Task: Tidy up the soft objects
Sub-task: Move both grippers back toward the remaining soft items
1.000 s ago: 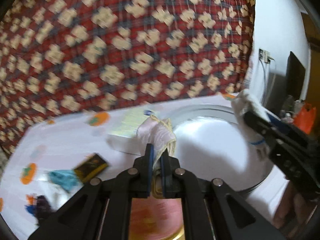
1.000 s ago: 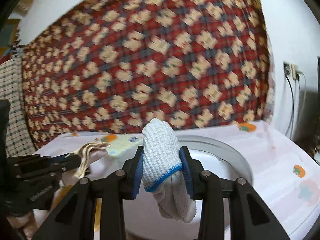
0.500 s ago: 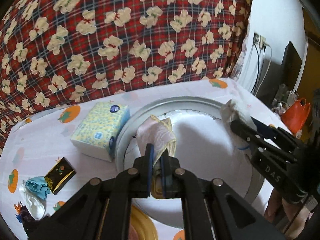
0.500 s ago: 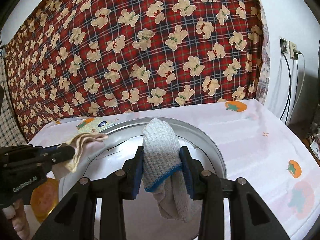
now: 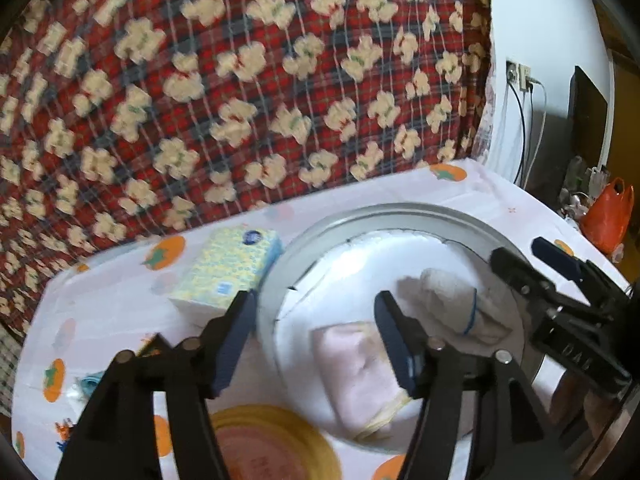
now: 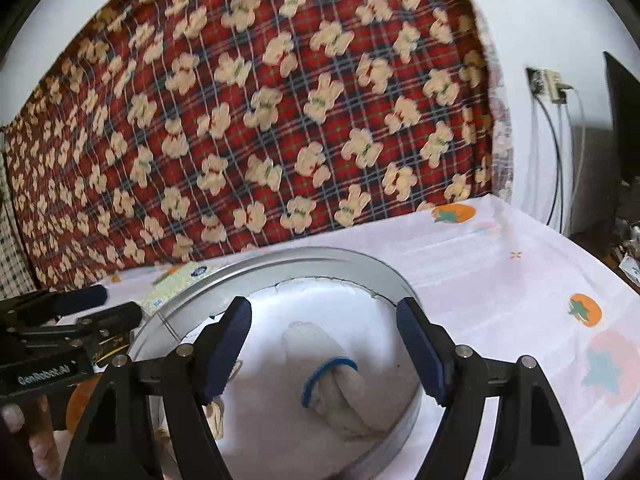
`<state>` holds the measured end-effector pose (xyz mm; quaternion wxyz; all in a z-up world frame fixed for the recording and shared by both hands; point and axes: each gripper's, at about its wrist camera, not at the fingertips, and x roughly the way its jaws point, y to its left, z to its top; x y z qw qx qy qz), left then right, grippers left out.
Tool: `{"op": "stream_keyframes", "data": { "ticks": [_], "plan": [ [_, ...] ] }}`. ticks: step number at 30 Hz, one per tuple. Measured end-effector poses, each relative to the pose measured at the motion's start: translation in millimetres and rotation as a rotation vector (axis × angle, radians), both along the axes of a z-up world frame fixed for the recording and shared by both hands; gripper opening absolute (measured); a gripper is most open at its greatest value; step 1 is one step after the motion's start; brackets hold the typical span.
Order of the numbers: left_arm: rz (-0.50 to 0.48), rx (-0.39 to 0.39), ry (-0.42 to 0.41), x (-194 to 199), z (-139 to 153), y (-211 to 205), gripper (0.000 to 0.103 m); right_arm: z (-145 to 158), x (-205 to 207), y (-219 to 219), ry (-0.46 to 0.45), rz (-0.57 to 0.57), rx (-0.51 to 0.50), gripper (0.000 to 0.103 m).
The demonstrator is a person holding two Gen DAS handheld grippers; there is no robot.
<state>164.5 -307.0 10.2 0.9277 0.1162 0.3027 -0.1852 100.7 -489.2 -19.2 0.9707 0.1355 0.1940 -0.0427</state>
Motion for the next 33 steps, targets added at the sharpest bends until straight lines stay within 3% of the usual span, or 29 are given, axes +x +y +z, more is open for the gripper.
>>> {"op": "stream_keyframes", "data": {
  "ticks": [2,7,14,21,27,33],
  "plan": [
    [0.007,0.011,-0.051,-11.9,1.2,9.2,0.079,-1.3,-11.6,4.5,-0.031,-0.024,-0.014,0.077],
    [0.065,0.020,-0.140,-37.8,-0.9,42.8,0.079,0.6,-32.1,19.5,-0.103,-0.036,-0.039,0.077],
    [0.122,-0.025,-0.154,-60.6,-6.5,97.5,0.088,10.8,-50.6,55.3,-0.202,-0.015,-0.114,0.085],
    [0.216,-0.047,-0.146,-68.6,-6.7,165.1,0.093,13.5,-56.2,87.9,-0.230,0.049,-0.114,0.085],
    [0.370,-0.044,-0.160,-73.9,-7.6,239.7,0.094,12.6,-53.0,116.1,-0.216,0.089,-0.171,0.085],
    [0.511,-0.122,-0.120,-78.5,-21.1,306.5,0.095,11.1,-52.1,131.6,-0.207,0.106,-0.236,0.085]
  ]
}}
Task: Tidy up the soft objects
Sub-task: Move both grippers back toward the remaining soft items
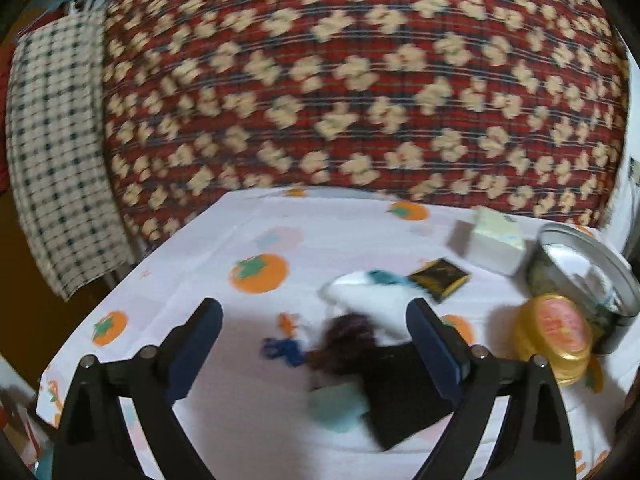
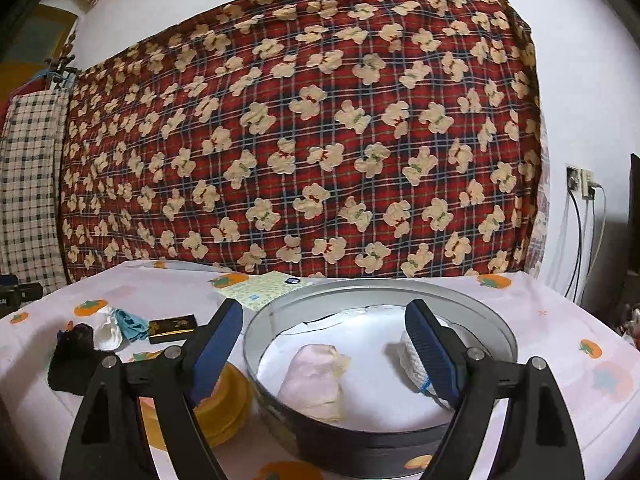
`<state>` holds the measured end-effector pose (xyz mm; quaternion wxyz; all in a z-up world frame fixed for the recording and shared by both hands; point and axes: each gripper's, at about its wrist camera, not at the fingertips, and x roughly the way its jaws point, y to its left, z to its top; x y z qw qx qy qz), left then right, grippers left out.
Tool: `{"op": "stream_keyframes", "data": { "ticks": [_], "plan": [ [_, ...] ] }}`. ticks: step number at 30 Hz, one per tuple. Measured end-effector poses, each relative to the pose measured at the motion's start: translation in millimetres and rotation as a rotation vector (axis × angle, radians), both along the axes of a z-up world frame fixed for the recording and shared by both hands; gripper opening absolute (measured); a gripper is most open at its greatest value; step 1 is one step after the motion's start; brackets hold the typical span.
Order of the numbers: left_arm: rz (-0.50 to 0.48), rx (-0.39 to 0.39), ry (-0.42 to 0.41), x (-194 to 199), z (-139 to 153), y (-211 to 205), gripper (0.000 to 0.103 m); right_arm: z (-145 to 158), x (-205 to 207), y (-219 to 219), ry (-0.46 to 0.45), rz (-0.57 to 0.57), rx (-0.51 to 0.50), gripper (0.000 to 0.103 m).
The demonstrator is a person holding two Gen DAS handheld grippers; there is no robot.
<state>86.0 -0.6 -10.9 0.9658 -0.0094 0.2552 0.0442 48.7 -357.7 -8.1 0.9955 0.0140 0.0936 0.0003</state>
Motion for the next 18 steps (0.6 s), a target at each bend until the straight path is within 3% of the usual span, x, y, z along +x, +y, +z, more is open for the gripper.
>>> {"op": "stream_keyframes", "data": {
  "ticks": [13,18],
  "plan": [
    [0.100,-0.038,0.088,2.3,-40.3,48.6,0.095,-0.3,-1.5,38.3,0.006,0.128,-0.008,0.085],
    [0.130,-0.040,0.107,8.7,-43.6,60.1,0.095,-1.2,6.3,73.5,0.053,0.253,0.000,0.085]
  ]
}}
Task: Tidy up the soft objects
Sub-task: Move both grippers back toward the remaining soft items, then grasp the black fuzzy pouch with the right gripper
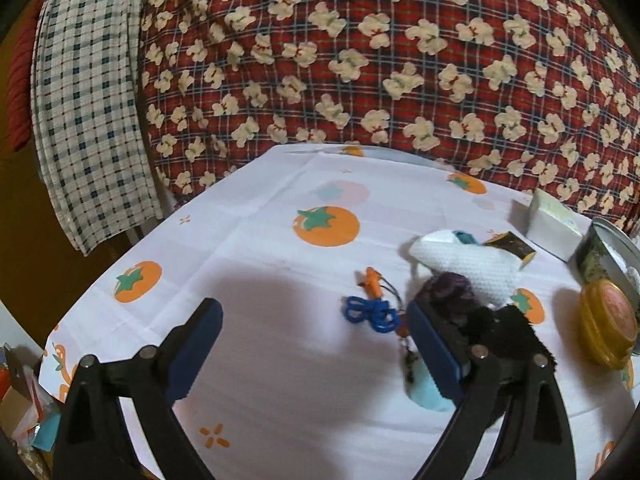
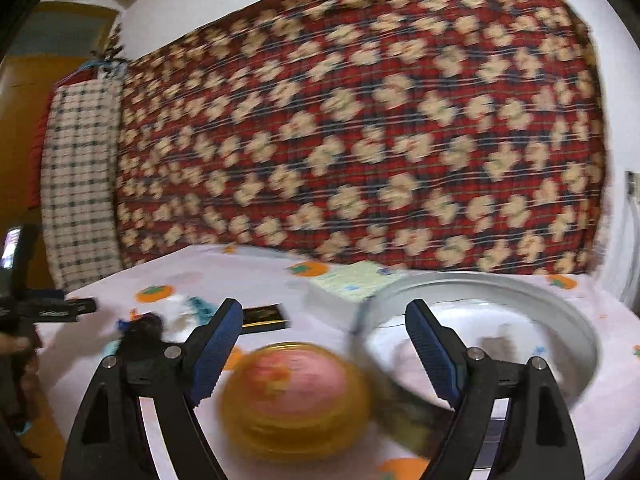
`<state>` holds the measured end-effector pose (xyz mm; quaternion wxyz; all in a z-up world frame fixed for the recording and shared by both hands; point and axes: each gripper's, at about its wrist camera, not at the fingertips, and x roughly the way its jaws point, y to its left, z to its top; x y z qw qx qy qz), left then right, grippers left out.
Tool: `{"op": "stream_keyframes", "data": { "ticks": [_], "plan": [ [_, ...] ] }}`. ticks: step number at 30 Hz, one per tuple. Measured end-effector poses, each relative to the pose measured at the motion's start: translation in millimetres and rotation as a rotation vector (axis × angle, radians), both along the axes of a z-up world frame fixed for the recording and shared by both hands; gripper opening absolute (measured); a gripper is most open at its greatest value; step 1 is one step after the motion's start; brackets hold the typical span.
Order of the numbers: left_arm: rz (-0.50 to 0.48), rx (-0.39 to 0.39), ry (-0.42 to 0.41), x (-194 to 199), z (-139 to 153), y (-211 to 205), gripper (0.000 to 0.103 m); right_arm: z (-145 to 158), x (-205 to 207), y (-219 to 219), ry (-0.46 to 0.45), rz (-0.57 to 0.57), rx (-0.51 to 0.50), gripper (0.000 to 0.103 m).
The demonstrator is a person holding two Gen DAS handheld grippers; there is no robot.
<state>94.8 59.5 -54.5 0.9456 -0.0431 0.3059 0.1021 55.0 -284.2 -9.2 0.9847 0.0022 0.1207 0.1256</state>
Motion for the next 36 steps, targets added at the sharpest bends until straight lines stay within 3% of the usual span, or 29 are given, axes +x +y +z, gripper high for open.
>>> {"op": "stream_keyframes", "data": {
  "ticks": [5,12,23,28,31,32,36],
  "plan": [
    [0.016,-0.017,0.017,6.5,-3.9,7.7,0.095,-2.5,5.0,46.7,0.062,0.156,-0.017,0.085],
    [-0.006,-0.031,0.022,10.0,-5.9,1.9,0.095,-13.1,30.1,112.6,0.246,0.313,-0.075,0.085],
    [0.030,-0.051,0.022,10.0,-7.5,18.5,0.095,-54.5,74.3,158.6,0.538,0.361,-0.130,0.085],
    [0.013,-0.051,0.029,12.2,-8.7,17.2,0.095,-62.2,73.1,176.6,0.566,0.348,-0.253,0.085],
    [0.002,-0.053,0.037,14.7,-10.4,14.0,0.095,-63.5,78.2,173.8,0.584,0.347,-0.235,0.085],
    [-0.002,-0.052,0.038,15.4,-11.0,12.9,0.095,-63.6,80.1,170.9,0.596,0.356,-0.217,0.082],
    [-0.008,-0.051,0.047,17.1,-13.2,12.3,0.095,-62.0,82.9,162.8,0.605,0.378,-0.159,0.051]
  ]
}}
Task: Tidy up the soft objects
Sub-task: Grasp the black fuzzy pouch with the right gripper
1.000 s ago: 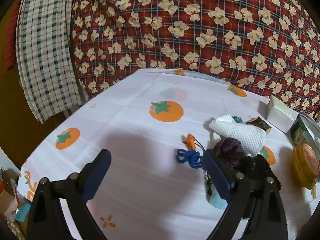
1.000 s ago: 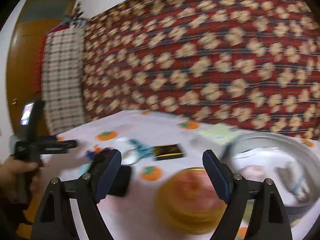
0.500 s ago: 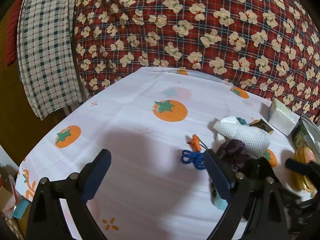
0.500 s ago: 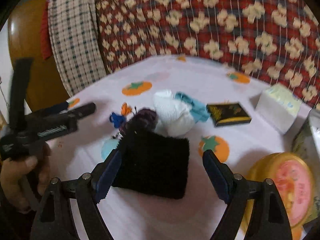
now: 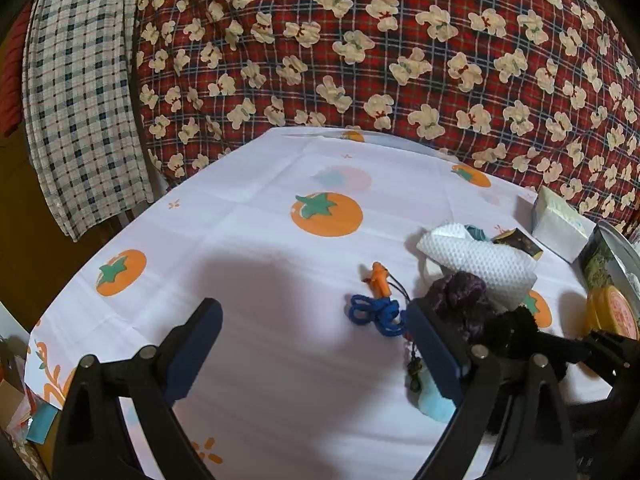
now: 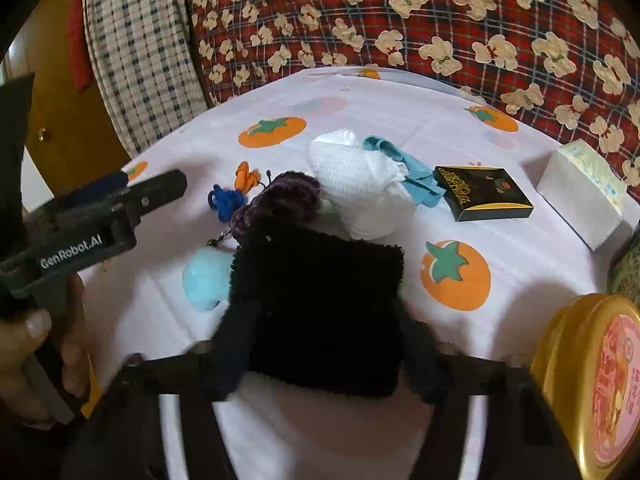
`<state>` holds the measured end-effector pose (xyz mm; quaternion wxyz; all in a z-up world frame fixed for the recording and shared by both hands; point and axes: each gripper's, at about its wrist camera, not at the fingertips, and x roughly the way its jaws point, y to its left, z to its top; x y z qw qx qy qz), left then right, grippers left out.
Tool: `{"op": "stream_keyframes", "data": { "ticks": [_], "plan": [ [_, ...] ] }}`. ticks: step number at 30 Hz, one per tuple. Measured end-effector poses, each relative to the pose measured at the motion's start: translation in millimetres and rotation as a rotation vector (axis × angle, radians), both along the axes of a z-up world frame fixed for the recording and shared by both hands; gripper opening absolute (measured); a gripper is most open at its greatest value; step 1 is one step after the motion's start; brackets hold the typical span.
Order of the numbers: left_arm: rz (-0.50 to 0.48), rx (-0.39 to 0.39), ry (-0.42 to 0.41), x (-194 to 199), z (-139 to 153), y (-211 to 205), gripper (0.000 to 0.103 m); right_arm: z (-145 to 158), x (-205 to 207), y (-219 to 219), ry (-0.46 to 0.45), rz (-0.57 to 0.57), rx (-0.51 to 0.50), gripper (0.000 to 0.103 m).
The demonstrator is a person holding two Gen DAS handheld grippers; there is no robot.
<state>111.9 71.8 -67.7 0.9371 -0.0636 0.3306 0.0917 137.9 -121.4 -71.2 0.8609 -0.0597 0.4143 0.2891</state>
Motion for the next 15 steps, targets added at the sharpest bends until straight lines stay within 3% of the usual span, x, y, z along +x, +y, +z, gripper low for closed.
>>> {"op": "stream_keyframes", "data": {
  "ticks": [2,6,15],
  "plan": [
    [0.001,-0.001,0.000,0.2,-0.6,0.3,0.095,2.8,-3.4,1.3,-0.024,-0.001,0.001,0.038],
    [-0.009,-0.003,0.003,1.1,-1.4,-0.5,0.095,11.2,-12.5,-0.2,-0.091,-0.007,0.009,0.021],
    [-0.030,0.030,0.013,6.2,-2.0,-9.0,0.092,27.8,-23.3,-17.2,-0.200,-0.071,0.084,0.018]
  ]
}}
